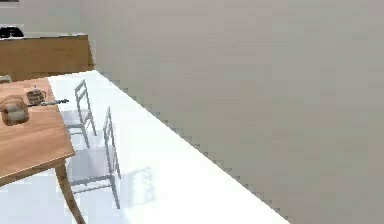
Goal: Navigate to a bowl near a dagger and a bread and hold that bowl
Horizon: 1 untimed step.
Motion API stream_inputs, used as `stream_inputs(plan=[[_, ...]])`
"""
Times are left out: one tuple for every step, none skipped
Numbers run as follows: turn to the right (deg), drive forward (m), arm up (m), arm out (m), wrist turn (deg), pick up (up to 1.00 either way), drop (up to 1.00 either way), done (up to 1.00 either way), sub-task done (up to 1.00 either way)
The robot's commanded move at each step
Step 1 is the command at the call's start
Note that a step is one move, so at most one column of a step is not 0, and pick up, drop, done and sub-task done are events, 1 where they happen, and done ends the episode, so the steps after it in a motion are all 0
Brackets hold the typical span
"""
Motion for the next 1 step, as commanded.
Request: stream_inputs(plan=[[0.0,0.55,0.00,0.00,0.0,0.00,0.00,0.00,0.00]])
